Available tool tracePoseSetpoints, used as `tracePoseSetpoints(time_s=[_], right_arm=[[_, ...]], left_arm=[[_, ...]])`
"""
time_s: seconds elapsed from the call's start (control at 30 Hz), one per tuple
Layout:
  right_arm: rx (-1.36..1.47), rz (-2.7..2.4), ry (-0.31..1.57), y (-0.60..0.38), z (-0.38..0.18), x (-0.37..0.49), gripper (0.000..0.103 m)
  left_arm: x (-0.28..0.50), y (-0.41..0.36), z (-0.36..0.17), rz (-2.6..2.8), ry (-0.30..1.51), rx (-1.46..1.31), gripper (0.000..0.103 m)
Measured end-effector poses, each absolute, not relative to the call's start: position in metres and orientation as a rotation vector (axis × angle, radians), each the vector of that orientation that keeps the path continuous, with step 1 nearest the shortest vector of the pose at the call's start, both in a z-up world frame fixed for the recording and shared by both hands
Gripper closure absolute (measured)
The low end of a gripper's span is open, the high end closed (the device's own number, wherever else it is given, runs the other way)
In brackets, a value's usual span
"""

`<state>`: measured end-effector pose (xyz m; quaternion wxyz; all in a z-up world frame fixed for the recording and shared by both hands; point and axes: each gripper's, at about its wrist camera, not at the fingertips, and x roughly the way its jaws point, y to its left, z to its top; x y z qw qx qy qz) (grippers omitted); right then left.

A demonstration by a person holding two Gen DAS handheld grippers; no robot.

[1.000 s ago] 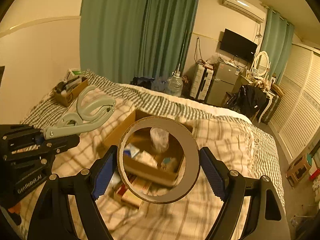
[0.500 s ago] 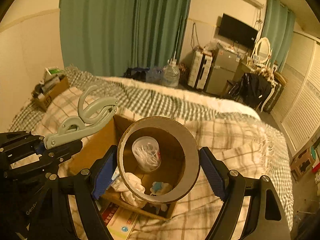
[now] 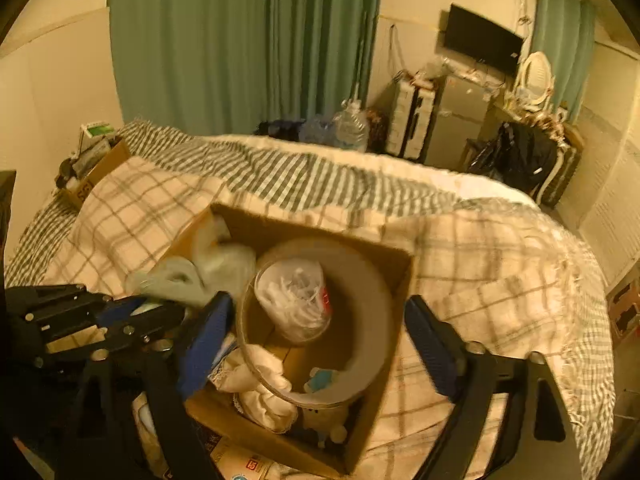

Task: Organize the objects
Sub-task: 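Carry the hooks and tape roll into the box and open both tools, then grasp the red-and-white medicine box with the right tool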

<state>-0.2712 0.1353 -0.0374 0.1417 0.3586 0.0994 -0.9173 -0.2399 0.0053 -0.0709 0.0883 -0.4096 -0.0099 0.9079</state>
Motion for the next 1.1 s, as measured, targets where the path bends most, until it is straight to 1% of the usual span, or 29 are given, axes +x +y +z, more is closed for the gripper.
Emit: tracePoseSetpoints(time_s=[0.03, 0.07, 0.1, 0.13, 0.23, 0.3, 0.33, 0.37, 0.43, 0.5, 0.53, 0.67, 0.83, 0.97, 1.1], right_arm=[[1.025, -2.658, 0.280, 0.137, -0.031, -0.267, 0.011], [1.015, -2.667, 0.272, 0.140, -0.024, -0.262, 0.010], [1.007, -2.678, 0.268, 0.143, -0.016, -0.257, 0.009], [0.998, -2.693, 0.272, 0.146, -0.007, -0.250, 0.009], [0.966, -2.727, 0.286, 0.154, 0.018, -0.227, 0.008], [0.957, -2.742, 0.280, 0.160, 0.033, -0.209, 0.008], [0.949, -2.746, 0.277, 0.162, 0.040, -0.201, 0.008], [0.944, -2.751, 0.278, 0.164, 0.046, -0.192, 0.007], [0.927, -2.774, 0.290, 0.168, 0.060, -0.174, 0.006], [0.907, -2.799, 0.306, 0.170, 0.072, -0.155, 0.006], [0.897, -2.807, 0.310, 0.170, 0.078, -0.146, 0.004], [0.857, -2.835, 0.311, 0.171, 0.096, -0.111, 0.000], [0.839, -2.859, 0.344, 0.163, 0.102, -0.077, 0.000], [0.841, -2.860, 0.348, 0.157, 0.088, -0.056, 0.000], [0.847, -2.863, 0.385, 0.149, 0.065, -0.050, 0.000]], left_arm=[[-0.235, 0.006, -0.066, 2.710, -0.012, -1.214, 0.068], [-0.230, 0.005, -0.061, 2.723, -0.002, -1.205, 0.050], [-0.221, 0.004, -0.054, 2.745, 0.000, -1.185, 0.042], [-0.217, 0.002, -0.048, 2.757, -0.006, -1.172, 0.037], [-0.195, -0.005, -0.030, 2.768, -0.033, -1.158, 0.036], [-0.177, -0.011, -0.018, 2.799, -0.049, -1.147, 0.028], [-0.171, -0.013, -0.013, 2.810, -0.056, -1.140, 0.022], [-0.164, -0.016, -0.007, 2.822, -0.061, -1.128, 0.019], [-0.147, -0.021, 0.006, 2.846, -0.065, -1.092, 0.019], [-0.132, -0.025, 0.019, 2.870, -0.060, -1.063, 0.011], [-0.123, -0.027, 0.026, 2.888, -0.060, -1.041, 0.006], [-0.091, -0.036, 0.046, 2.937, -0.058, -0.973, 0.000], [-0.057, -0.053, 0.051, 2.976, -0.125, -0.924, 0.000], [-0.042, -0.065, 0.037, 2.983, -0.193, -0.946, 0.000], [-0.036, -0.071, 0.020, 3.016, -0.174, -0.966, 0.000]])
